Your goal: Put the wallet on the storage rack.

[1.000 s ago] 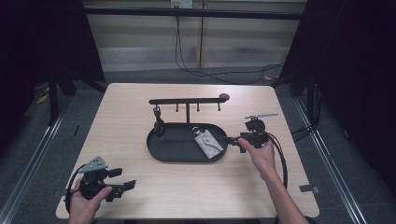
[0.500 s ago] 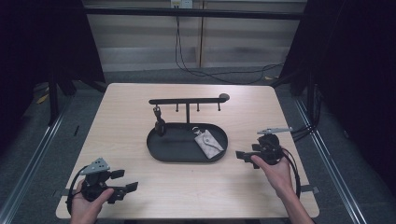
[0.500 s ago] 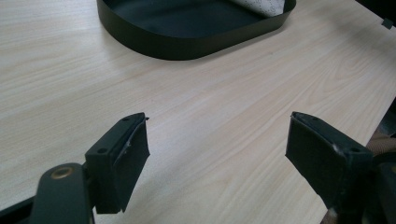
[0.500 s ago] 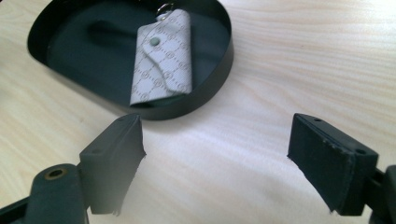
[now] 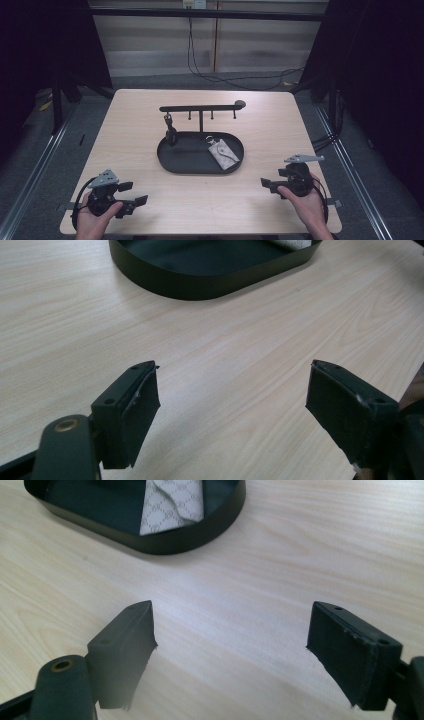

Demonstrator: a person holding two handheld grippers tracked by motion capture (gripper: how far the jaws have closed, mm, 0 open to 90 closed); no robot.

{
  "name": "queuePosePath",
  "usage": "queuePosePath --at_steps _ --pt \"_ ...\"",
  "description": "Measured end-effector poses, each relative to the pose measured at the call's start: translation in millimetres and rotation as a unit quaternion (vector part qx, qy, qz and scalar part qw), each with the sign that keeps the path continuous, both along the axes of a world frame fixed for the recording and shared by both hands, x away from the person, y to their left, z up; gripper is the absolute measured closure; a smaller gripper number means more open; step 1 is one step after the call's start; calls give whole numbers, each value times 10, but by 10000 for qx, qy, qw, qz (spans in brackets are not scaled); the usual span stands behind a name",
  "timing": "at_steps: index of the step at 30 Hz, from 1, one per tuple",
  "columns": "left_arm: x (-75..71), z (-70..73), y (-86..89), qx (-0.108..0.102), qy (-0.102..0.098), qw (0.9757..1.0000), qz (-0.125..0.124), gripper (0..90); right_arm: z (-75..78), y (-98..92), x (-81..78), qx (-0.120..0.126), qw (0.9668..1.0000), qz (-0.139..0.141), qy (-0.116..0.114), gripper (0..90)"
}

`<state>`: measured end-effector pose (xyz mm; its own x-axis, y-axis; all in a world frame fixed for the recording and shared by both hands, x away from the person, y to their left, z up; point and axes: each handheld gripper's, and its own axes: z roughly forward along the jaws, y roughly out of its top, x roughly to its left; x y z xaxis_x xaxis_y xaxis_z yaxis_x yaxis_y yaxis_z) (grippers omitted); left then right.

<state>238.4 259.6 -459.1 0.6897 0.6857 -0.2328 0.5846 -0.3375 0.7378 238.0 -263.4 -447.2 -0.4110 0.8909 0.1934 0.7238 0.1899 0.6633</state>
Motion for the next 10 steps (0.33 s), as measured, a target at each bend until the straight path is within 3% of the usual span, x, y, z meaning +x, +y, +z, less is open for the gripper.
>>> queuePosePath --at_steps 5,10 --pt "5 -6 13 -86 29 10000 26 210 -68 -57 -145 -54 9999 -119 -99 189" --pt "12 1 35 -117 25 9999 9 211 -116 -163 -173 -209 9990 -326 -227 199"
